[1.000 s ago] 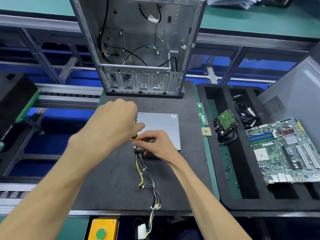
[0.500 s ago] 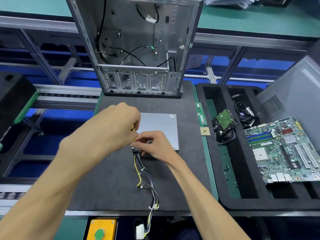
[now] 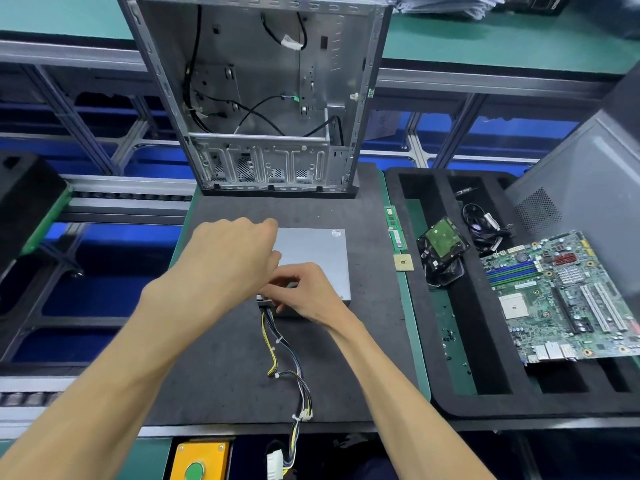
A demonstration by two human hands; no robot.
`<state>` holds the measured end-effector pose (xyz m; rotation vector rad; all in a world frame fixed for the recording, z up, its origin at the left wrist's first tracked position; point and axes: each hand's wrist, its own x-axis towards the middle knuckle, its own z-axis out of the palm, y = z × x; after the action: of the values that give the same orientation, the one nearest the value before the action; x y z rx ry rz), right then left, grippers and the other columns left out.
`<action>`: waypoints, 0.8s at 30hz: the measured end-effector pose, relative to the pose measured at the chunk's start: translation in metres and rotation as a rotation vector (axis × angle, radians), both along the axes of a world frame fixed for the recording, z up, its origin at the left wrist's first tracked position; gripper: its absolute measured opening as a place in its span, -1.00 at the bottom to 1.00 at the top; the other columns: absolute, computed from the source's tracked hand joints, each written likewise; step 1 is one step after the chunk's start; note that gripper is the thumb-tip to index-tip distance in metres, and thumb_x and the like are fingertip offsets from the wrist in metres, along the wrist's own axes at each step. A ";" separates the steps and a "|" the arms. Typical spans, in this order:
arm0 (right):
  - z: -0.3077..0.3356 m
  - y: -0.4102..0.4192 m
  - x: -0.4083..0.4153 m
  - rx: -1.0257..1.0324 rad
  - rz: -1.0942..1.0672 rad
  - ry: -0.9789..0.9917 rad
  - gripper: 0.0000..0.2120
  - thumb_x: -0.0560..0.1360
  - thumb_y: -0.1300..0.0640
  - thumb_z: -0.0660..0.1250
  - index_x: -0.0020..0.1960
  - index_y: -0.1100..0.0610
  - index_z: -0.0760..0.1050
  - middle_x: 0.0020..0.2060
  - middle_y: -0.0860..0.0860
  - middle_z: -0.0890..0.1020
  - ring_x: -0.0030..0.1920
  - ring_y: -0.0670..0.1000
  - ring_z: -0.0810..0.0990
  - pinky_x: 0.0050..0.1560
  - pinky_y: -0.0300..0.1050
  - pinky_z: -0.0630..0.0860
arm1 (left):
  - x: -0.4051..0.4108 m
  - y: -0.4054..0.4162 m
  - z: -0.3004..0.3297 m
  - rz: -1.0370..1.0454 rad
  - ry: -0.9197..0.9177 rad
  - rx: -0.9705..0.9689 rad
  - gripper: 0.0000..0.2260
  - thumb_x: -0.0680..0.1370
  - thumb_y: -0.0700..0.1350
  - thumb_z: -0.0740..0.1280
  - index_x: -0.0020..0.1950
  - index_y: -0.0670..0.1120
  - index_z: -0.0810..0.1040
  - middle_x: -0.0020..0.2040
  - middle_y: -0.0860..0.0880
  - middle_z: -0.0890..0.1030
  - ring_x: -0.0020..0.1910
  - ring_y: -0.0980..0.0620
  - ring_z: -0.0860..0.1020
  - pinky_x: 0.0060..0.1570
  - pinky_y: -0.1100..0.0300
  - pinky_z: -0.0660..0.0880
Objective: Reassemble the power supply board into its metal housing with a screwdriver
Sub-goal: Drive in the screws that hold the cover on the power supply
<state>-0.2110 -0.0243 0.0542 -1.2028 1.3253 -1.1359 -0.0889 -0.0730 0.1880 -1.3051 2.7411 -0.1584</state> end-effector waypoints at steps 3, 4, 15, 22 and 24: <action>0.002 -0.002 0.000 -0.029 -0.018 -0.029 -0.99 0.38 -0.03 0.50 -0.21 -0.12 0.70 -0.41 -0.15 0.62 -0.38 -0.08 0.53 -0.31 -0.15 0.60 | 0.001 -0.005 0.002 -0.095 0.088 0.249 -0.94 0.61 -0.11 0.20 -0.03 0.00 0.33 -0.06 0.01 0.47 -0.09 -0.10 0.49 -0.14 0.04 0.38; 0.002 -0.002 -0.001 -0.031 -0.023 -0.036 -0.99 0.36 -0.06 0.49 -0.24 -0.16 0.69 -0.42 -0.14 0.61 -0.38 -0.07 0.53 -0.30 -0.14 0.61 | 0.001 -0.005 0.003 -0.141 0.072 0.291 -0.93 0.61 -0.14 0.21 -0.01 0.01 0.33 -0.02 0.02 0.43 -0.04 -0.08 0.48 -0.11 0.07 0.36; -0.002 -0.004 -0.003 -0.043 -0.019 -0.055 -0.88 0.49 0.16 0.53 -0.10 -0.07 0.73 -0.29 -0.12 0.69 -0.32 -0.08 0.56 -0.32 -0.16 0.59 | 0.007 -0.004 0.018 -0.041 -0.008 0.300 -0.90 0.61 -0.07 0.25 0.12 0.05 0.46 0.07 0.01 0.49 0.06 -0.08 0.53 0.04 0.00 0.49; -0.003 -0.004 0.000 -0.028 -0.026 -0.050 -0.89 0.49 0.18 0.54 -0.08 -0.04 0.74 -0.27 -0.08 0.71 -0.31 -0.08 0.55 -0.32 -0.18 0.59 | 0.012 -0.003 0.015 0.072 0.034 0.142 -0.84 0.63 0.02 0.23 0.00 -0.04 0.52 -0.08 -0.05 0.56 -0.06 -0.16 0.55 -0.08 0.03 0.50; -0.003 -0.005 0.000 -0.025 -0.029 -0.062 -0.89 0.50 0.21 0.53 -0.06 0.01 0.74 -0.26 -0.09 0.71 -0.30 -0.07 0.56 -0.34 -0.18 0.59 | 0.015 -0.007 0.016 -0.013 0.008 0.223 -0.89 0.60 -0.15 0.25 0.01 -0.04 0.58 0.04 -0.01 0.54 0.00 -0.08 0.52 0.00 0.06 0.48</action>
<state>-0.2113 -0.0288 0.0513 -1.1608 1.2885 -1.2041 -0.0742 -0.0798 0.2044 -1.2308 2.6799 0.1471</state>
